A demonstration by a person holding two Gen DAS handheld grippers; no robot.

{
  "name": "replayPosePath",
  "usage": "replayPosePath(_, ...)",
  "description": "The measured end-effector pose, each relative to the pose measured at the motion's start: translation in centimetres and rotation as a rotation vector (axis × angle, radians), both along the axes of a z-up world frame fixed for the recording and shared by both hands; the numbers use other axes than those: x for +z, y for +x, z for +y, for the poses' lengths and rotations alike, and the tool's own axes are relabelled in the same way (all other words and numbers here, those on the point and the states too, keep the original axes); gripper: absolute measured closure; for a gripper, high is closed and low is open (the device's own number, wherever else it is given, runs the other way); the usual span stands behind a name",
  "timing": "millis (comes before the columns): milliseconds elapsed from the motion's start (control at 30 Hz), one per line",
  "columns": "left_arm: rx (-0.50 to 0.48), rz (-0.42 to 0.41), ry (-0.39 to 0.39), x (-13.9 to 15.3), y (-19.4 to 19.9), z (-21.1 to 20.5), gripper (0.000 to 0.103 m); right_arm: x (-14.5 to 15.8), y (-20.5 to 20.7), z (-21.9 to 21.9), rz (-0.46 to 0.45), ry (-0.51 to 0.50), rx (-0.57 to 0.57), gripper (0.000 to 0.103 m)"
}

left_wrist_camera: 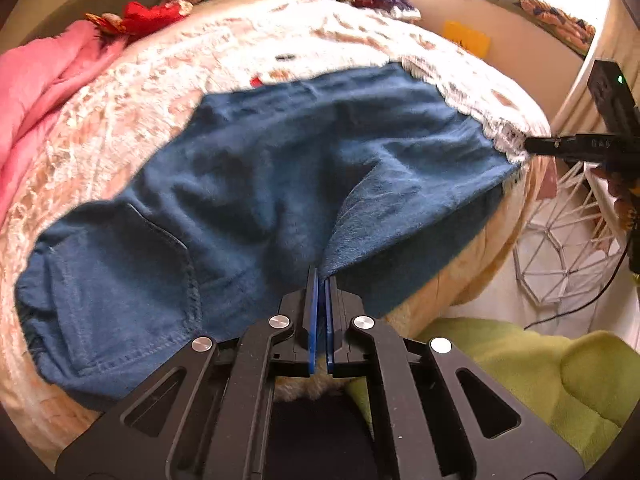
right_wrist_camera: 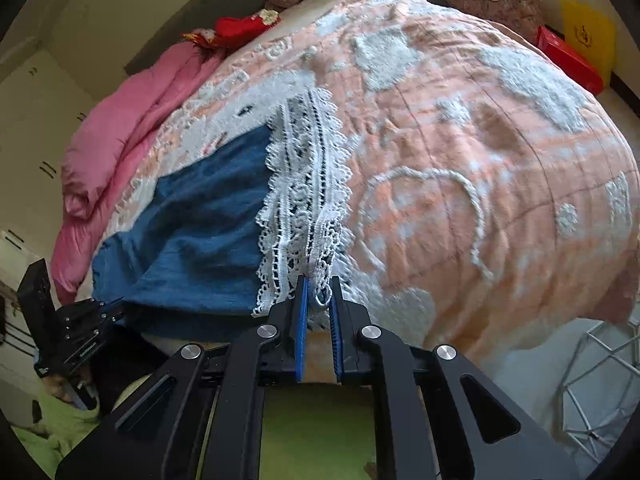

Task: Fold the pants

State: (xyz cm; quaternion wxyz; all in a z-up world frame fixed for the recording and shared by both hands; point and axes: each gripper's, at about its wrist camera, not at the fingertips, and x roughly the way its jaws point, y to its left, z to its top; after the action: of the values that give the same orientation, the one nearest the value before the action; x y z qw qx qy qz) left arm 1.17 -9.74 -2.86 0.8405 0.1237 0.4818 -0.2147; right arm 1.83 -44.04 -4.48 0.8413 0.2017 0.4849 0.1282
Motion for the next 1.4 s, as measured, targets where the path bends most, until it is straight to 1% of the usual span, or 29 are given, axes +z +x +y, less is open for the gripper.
replayPosePath(100, -0.011, 0.049, 0.033, -1.6, 0.2, -0.5, 0.103, -0.6, -0.1, -0.1, 0.018, -0.005, -0.003, 0.094)
replayPosePath(167, -0.014, 0.075, 0.040, -2.4, 0.5, -0.6, 0.102, -1.4, 0.0, -0.2, 0.036, -0.002, -0.008, 0.093)
replayPosePath(267, -0.009, 0.098, 0.016, -2.6, 0.9, -0.3, 0.102, -2.2, 0.3, -0.5, 0.065, -0.003, -0.019, 0.086)
replayPosePath(333, -0.010, 0.105, 0.001, -2.5, 0.9, 0.0, 0.102, -2.0, 0.1, -0.8, 0.064, -0.002, -0.026, 0.082)
replayPosePath(400, -0.010, 0.108, -0.007, -2.4, 0.7, 0.1, 0.102, -1.3, -0.1, -1.1, 0.050, -0.008, -0.040, 0.073)
replayPosePath(467, -0.009, 0.108, -0.017, -2.3, 0.5, 0.2, 0.101, -0.2, -0.3, -1.4, 0.011, -0.012, -0.055, 0.069)
replayPosePath(533, -0.004, 0.102, -0.021, -2.1, 0.4, 0.3, 0.100, 1.1, -0.5, -1.0, -0.036, -0.050, -0.052, 0.067)
replayPosePath(600, 0.004, 0.087, -0.016, -1.8, 0.4, 0.2, 0.099, 2.2, -0.5, 0.7, -0.091, -0.071, 0.017, 0.064)
replayPosePath(700, -0.001, 0.085, -0.019, -1.8, 0.4, 0.1, 0.099, 3.0, -0.6, 5.2, -0.161, -0.122, 0.193, 0.060)
replayPosePath(733, -0.001, 0.088, -0.019, -1.9, 0.5, 0.0, 0.099, 3.0, -0.9, 7.3, -0.190, -0.168, 0.271, 0.058)
replayPosePath(767, 0.001, 0.089, -0.020, -2.0, 0.6, 0.0, 0.099, 2.8, -1.1, 8.9, -0.209, -0.213, 0.324, 0.054)
replayPosePath(800, 0.001, 0.089, -0.023, -2.0, 0.6, 0.0, 0.099, 2.5, -1.4, 11.0, -0.237, -0.288, 0.400, 0.054)
replayPosePath(867, 0.006, 0.085, -0.029, -1.9, 0.8, 0.1, 0.099, 1.7, -2.1, 14.3, -0.290, -0.427, 0.510, 0.054)
replayPosePath(900, 0.007, 0.081, -0.033, -1.8, 0.8, 0.1, 0.099, 1.0, -2.4, 16.1, -0.326, -0.513, 0.568, 0.054)
replayPosePath(967, 0.007, 0.075, -0.042, -1.5, 0.8, 0.2, 0.100, 0.1, -2.5, 18.3, -0.346, -0.572, 0.642, 0.054)
replayPosePath(1033, 0.005, 0.069, -0.052, -1.1, 0.7, 0.4, 0.101, -0.5, -2.7, 19.5, -0.380, -0.607, 0.688, 0.054)
replayPosePath(1067, 0.001, 0.066, -0.057, -1.0, 0.6, 0.5, 0.101, -0.9, -2.7, 20.3, -0.401, -0.638, 0.713, 0.056)
replayPosePath(1133, -0.005, 0.058, -0.064, -0.5, 0.4, 0.5, 0.102, -1.7, -2.5, 21.1, -0.399, -0.698, 0.731, 0.058)
replayPosePath(1167, -0.007, 0.054, -0.066, -0.4, 0.4, 0.6, 0.102, -2.0, -2.3, 21.4, -0.407, -0.729, 0.737, 0.071)
replayPosePath(1200, -0.008, 0.050, -0.068, -0.2, 0.2, 0.7, 0.102, -2.3, -2.0, 21.6, -0.407, -0.745, 0.752, 0.091)
replayPosePath(1233, -0.009, 0.047, -0.071, -0.1, 0.2, 0.8, 0.102, -2.4, -1.8, 21.7, -0.399, -0.740, 0.759, 0.095)
replayPosePath(1267, -0.013, 0.048, -0.069, 0.0, 0.0, 0.9, 0.102, -2.4, -1.7, 21.6, -0.393, -0.724, 0.763, 0.096)
replayPosePath(1300, -0.016, 0.047, -0.064, 0.0, 0.0, 0.9, 0.102, -2.2, -1.7, 21.4, -0.386, -0.699, 0.774, 0.099)
replayPosePath(1400, -0.041, 0.060, -0.057, -0.2, -0.7, 0.9, 0.102, -1.7, -2.2, 20.6, -0.391, -0.671, 0.810, 0.100)
